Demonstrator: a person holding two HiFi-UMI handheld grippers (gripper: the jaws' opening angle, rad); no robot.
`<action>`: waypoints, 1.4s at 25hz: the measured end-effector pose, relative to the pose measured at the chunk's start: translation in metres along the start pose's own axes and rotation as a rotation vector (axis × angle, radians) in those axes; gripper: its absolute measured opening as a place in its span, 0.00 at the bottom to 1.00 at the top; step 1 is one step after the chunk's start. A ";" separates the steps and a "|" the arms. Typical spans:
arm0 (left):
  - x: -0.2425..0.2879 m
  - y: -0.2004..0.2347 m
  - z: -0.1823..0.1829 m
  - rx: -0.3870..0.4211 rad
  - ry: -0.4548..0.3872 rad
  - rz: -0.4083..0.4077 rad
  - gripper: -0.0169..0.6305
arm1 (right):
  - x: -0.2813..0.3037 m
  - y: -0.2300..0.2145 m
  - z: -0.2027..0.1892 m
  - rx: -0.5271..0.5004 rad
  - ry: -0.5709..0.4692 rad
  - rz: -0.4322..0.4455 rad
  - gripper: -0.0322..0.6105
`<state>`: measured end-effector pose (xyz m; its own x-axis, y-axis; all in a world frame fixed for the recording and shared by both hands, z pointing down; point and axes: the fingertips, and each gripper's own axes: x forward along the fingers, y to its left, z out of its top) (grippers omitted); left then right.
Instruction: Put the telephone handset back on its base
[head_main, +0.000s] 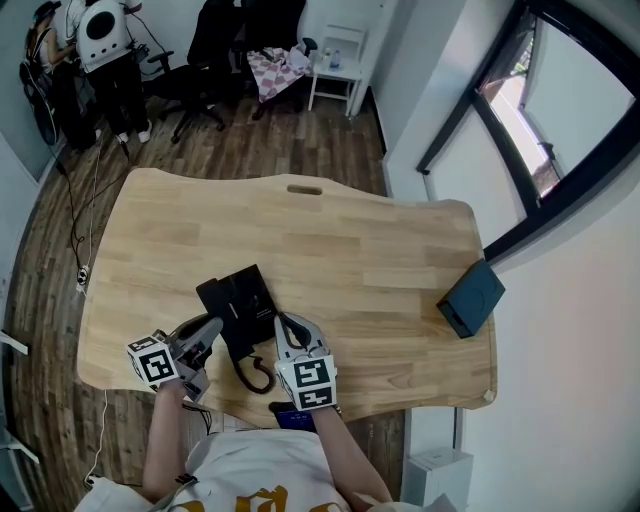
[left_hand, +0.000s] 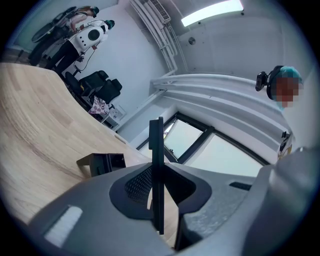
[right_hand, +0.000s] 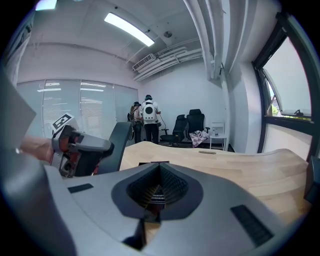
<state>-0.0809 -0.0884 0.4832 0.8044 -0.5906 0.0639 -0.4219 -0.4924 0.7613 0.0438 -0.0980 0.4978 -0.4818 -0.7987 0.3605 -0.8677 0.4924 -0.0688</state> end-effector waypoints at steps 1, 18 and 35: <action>0.001 0.002 -0.001 -0.004 -0.001 0.001 0.14 | 0.001 -0.001 -0.005 0.002 0.009 0.002 0.06; 0.002 0.032 -0.017 -0.032 0.016 0.038 0.14 | 0.016 -0.004 -0.024 0.010 0.065 0.021 0.06; 0.012 0.067 -0.029 -0.095 0.017 0.079 0.14 | 0.039 -0.012 -0.043 0.022 0.121 0.043 0.06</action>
<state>-0.0874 -0.1096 0.5536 0.7777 -0.6136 0.1363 -0.4431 -0.3815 0.8113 0.0405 -0.1204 0.5533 -0.5012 -0.7292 0.4660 -0.8499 0.5161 -0.1064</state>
